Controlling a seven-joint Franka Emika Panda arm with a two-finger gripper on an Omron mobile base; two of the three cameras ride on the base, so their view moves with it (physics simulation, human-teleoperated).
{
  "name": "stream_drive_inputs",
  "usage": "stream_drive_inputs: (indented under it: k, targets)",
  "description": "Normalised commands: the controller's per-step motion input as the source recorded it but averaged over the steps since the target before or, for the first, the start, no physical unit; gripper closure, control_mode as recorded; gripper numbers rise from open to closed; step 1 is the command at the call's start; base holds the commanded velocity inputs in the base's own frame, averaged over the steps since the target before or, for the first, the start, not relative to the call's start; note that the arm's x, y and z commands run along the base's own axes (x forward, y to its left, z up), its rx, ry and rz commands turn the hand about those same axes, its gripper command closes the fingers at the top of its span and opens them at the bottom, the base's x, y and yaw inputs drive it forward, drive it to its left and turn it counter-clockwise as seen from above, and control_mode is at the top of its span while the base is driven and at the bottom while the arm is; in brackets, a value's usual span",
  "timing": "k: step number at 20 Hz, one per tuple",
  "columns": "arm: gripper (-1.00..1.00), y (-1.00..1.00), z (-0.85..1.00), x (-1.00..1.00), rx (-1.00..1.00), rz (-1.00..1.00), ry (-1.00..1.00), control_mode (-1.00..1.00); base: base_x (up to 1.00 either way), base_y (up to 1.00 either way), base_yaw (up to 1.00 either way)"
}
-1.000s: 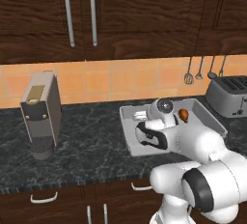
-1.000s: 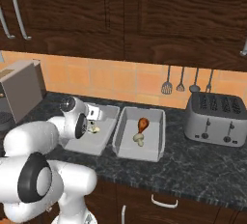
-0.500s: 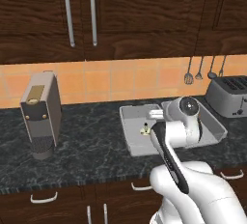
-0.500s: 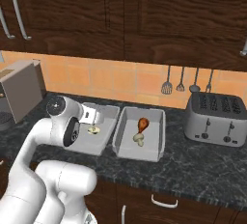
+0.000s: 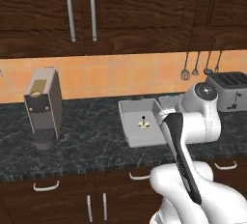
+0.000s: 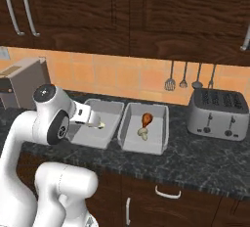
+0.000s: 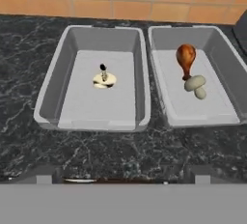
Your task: Place one mushroom and one chicken drumstick in each tupperware on the nearby counter, to pack two identical lunches.
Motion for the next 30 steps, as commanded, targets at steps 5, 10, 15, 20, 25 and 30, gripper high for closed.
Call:
stream_drive_inputs:
  k: [5, 10, 15, 20, 25, 30]
  targets:
    - [-1.0, 0.0, 0.0, 0.0, 0.0, 0.0, 0.0, 1.0, -0.99, -0.54, -0.13]
    - [-1.0, 0.0, 0.0, 0.0, 0.0, 0.0, 0.0, 1.0, -0.69, -1.0, -0.31]
    - [-1.0, 0.0, 0.0, 0.0, 0.0, 0.0, 0.0, 1.0, -0.52, -1.0, -0.33]
    - [-1.0, 0.0, 0.0, 0.0, 0.0, 0.0, 0.0, 1.0, -0.19, -1.0, -0.37]
    - [-1.0, 0.0, 0.0, 0.0, 0.0, 0.0, 0.0, 1.0, 0.0, -1.0, -0.39]
    - [-1.0, 0.0, 0.0, 0.0, 0.0, 0.0, 0.0, 1.0, 0.09, -1.0, -0.14]
